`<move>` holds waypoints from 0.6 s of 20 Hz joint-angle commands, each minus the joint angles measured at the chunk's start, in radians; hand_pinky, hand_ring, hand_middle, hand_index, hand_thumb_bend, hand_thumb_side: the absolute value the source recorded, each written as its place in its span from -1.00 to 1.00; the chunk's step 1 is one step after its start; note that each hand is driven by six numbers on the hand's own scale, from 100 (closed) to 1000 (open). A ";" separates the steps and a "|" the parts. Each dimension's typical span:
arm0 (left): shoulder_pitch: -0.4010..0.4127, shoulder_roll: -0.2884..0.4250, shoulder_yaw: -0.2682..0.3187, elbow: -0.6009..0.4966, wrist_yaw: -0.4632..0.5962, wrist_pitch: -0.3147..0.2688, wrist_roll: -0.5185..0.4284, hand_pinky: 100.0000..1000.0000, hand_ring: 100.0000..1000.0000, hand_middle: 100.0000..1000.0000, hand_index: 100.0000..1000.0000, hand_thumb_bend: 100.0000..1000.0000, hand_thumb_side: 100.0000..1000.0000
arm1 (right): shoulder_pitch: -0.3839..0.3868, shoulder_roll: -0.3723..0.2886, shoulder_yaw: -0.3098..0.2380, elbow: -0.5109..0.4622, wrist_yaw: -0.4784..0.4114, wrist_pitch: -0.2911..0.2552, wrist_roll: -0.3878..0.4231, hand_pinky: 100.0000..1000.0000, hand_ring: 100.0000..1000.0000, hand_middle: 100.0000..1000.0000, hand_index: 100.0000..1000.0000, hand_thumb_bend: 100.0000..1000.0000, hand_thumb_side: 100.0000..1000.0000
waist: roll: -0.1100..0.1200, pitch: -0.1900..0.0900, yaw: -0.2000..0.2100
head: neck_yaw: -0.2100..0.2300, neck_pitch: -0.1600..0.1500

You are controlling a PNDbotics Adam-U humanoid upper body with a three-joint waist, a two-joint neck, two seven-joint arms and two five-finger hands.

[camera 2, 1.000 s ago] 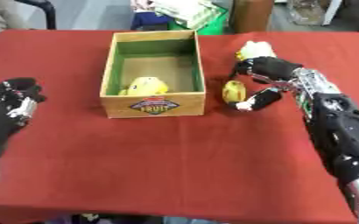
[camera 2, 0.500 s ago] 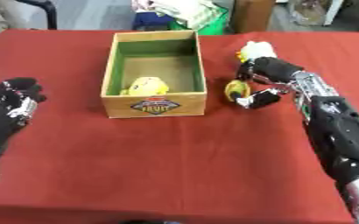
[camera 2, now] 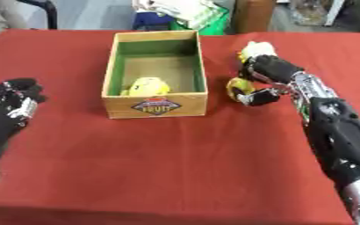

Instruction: Pick up objects on the table and place them in the box.

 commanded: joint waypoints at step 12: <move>-0.008 0.018 0.005 -0.016 0.002 0.000 -0.002 0.55 0.17 0.12 0.38 -0.86 -0.74 | -0.160 0.034 -0.008 -0.102 -0.254 -0.012 0.119 -0.43 -0.06 -0.45 -0.33 -1.00 -0.40 | 0.004 -0.024 0.013 | -0.007 0.004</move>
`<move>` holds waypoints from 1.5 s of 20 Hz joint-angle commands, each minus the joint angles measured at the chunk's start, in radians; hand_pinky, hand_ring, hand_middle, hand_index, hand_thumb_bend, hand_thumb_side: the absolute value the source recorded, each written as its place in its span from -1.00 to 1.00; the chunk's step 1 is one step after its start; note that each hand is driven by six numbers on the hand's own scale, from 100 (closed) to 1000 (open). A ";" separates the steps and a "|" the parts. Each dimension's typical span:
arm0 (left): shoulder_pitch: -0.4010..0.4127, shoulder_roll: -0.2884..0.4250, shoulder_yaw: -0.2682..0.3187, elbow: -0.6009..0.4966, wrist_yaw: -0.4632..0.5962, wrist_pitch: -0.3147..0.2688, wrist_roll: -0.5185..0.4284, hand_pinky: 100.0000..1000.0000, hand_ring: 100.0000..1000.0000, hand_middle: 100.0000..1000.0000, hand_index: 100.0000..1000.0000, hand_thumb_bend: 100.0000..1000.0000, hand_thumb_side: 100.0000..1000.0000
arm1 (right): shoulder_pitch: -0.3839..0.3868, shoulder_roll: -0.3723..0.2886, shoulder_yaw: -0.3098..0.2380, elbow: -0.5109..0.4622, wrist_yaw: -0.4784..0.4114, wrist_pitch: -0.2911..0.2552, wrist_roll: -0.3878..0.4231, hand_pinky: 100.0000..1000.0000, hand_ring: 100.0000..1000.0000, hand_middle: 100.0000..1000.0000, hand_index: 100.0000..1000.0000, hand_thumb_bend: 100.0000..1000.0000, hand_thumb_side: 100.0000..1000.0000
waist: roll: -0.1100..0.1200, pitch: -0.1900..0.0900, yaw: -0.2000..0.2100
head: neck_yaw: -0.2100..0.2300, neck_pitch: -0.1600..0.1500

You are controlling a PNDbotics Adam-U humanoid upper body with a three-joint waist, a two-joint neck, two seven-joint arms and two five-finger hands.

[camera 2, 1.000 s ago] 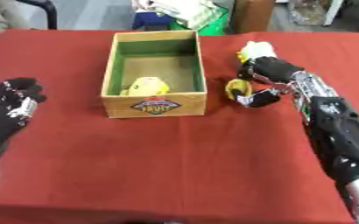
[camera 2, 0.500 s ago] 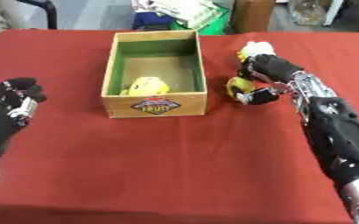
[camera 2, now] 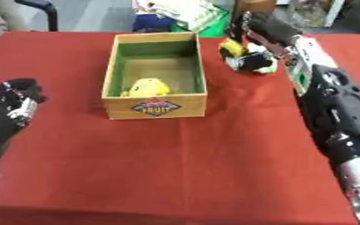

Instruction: Pick up objects on the table and place them in the box.

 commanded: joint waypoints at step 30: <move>-0.026 0.016 -0.001 -0.016 0.000 0.001 -0.010 0.55 0.17 0.12 0.38 -0.86 -0.73 | -0.085 0.035 -0.038 0.019 -0.010 -0.039 0.083 0.10 0.45 0.45 0.61 -0.35 0.29 | -0.005 0.004 0.027 | -0.022 -0.018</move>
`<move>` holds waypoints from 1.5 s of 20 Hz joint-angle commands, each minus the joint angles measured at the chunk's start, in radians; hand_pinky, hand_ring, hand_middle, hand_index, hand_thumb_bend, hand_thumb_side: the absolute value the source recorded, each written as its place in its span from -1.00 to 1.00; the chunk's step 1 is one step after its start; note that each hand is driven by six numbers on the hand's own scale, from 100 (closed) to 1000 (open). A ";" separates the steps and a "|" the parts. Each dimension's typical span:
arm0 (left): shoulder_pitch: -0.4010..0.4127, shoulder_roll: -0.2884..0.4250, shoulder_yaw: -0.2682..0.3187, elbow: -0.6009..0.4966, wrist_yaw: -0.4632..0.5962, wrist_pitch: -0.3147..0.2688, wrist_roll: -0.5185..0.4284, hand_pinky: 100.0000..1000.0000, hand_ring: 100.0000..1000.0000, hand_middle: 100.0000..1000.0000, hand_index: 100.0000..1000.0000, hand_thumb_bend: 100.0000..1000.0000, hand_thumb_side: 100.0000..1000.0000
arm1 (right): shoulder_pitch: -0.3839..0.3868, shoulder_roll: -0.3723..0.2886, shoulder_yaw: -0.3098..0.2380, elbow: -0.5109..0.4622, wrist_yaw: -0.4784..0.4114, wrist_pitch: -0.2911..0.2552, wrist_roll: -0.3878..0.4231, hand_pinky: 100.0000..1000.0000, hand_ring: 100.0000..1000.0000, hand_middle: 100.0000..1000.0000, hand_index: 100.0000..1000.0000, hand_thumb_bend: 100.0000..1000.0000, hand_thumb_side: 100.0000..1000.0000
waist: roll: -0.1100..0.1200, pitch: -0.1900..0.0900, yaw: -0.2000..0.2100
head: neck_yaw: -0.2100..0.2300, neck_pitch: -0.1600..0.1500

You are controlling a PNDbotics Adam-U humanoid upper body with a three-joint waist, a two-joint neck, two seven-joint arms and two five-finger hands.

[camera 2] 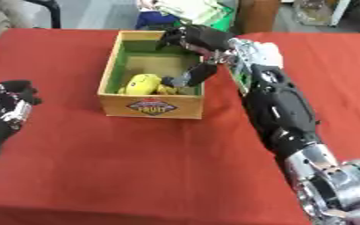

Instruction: Pick up objects on the table and place them in the box.

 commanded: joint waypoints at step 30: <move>-0.011 0.021 0.008 -0.022 -0.014 -0.004 0.002 0.55 0.17 0.12 0.38 -0.85 -0.73 | 0.049 -0.244 -0.137 0.229 0.071 0.402 -0.159 0.40 0.77 0.71 0.72 -0.22 0.30 | 0.011 0.016 0.006 | 0.006 -0.039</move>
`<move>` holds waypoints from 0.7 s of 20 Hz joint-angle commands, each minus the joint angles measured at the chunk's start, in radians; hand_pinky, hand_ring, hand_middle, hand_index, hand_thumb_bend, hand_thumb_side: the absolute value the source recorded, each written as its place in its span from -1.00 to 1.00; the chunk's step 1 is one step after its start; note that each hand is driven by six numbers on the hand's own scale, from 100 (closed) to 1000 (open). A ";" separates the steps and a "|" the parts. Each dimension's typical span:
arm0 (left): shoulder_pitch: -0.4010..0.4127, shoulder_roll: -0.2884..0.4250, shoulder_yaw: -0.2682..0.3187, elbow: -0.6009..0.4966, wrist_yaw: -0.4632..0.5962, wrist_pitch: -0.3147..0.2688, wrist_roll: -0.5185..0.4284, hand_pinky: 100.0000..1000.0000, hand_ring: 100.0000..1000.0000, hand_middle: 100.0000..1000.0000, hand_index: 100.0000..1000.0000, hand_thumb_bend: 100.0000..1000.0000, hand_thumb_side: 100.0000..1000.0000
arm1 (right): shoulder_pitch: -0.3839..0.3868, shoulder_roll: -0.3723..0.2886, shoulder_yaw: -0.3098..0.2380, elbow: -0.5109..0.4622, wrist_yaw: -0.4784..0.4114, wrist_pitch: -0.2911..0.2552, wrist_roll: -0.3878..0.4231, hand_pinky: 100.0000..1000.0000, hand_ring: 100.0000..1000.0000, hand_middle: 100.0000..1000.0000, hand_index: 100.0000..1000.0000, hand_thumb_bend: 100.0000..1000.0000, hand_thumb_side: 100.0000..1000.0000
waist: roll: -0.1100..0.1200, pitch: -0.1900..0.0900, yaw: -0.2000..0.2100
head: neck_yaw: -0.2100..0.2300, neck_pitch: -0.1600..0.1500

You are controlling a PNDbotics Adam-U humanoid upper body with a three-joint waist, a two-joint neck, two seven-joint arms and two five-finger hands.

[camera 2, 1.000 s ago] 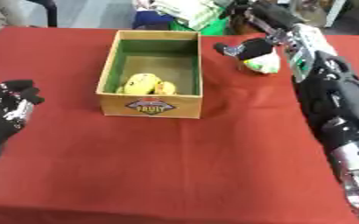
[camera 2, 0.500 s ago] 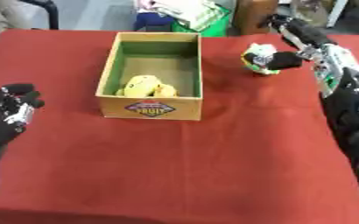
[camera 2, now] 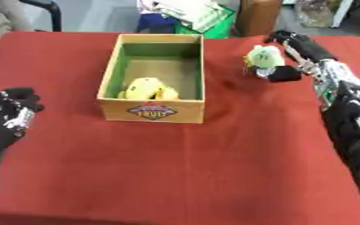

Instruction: Pick up objects on the table and place them in the box.

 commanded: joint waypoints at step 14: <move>-0.016 0.018 -0.001 -0.023 -0.008 0.000 -0.009 0.55 0.17 0.12 0.38 -0.85 -0.72 | -0.007 -0.032 -0.014 0.013 0.042 0.184 -0.226 0.31 0.73 0.68 0.71 -0.32 0.28 | 0.007 0.009 0.014 | -0.007 -0.025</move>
